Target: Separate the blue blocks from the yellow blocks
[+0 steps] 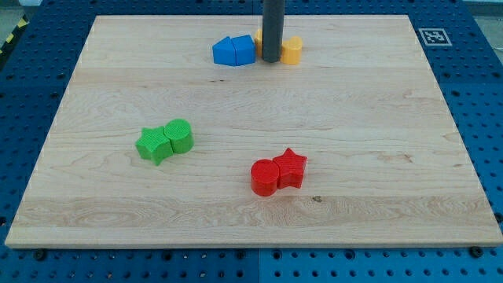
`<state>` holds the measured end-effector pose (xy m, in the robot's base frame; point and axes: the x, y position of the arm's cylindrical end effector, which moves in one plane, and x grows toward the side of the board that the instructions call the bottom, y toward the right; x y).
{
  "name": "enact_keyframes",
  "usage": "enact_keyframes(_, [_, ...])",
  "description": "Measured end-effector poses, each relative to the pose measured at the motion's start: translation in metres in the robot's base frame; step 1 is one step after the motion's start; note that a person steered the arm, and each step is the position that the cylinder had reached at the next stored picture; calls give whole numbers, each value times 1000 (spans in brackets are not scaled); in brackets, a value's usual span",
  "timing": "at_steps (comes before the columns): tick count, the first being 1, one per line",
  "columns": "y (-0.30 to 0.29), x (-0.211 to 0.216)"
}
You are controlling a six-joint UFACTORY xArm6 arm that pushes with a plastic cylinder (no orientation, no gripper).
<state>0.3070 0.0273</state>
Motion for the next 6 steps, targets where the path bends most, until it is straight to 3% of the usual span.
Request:
enact_keyframes(4, [-87,0])
enact_keyframes(6, [-79,-21])
